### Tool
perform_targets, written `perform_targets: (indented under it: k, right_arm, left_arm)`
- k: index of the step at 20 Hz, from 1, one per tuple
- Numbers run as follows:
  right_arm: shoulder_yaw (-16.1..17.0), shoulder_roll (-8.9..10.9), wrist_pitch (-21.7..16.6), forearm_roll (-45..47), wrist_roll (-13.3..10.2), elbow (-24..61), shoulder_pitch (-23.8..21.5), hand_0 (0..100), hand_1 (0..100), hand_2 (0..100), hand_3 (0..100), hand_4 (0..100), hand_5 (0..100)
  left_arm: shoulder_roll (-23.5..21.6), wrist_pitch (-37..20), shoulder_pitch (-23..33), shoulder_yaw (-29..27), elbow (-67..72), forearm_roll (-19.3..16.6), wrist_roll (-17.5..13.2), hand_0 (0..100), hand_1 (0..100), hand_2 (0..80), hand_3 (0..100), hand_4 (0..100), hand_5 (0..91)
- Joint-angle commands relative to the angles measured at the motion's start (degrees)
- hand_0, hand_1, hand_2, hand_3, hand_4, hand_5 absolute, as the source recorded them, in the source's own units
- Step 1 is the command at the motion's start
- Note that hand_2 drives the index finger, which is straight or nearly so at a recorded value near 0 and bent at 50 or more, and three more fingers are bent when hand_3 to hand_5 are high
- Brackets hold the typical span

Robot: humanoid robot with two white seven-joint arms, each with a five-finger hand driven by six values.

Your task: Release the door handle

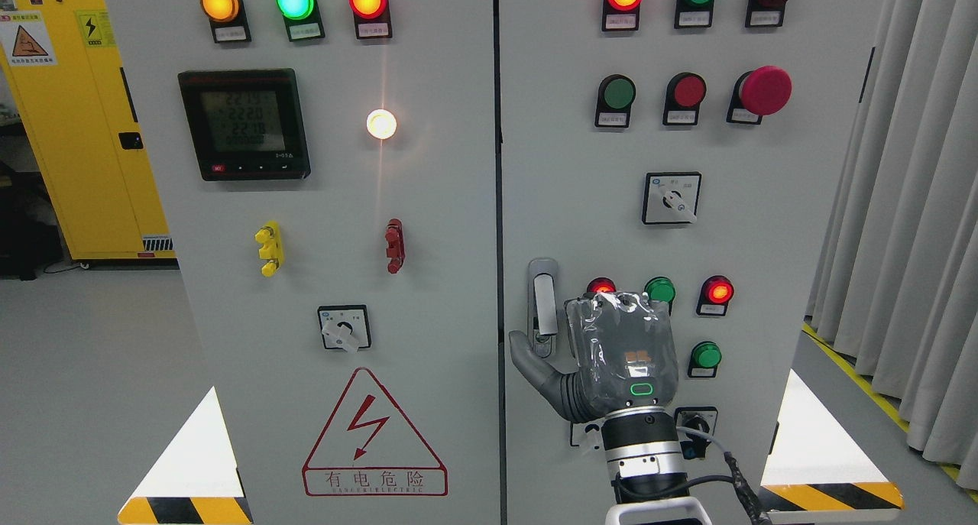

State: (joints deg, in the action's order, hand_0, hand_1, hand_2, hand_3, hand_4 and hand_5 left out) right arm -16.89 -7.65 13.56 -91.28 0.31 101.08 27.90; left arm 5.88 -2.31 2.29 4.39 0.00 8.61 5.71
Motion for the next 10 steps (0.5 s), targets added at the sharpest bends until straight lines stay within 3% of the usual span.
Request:
perform_targets:
  k: [1,10]
  right_arm:
    - [-0.16,-0.08,0.15,0.14,0.04,-1.5,0.58,21,18,100,100,100,100]
    - [-0.07,-0.08,1.03,0.05,0.04,-1.41,0.58,26,19,100,100,100,100]
  left_arm:
    - [-0.08,0.02,0.0,0.0,-0.88,0.0,0.0,12,56,0.0,0,0,0.0]
    - [0.01,0.02,0.0,0.0,-0.88,0.0,0.0,12,56,0.0,0,0,0.0]
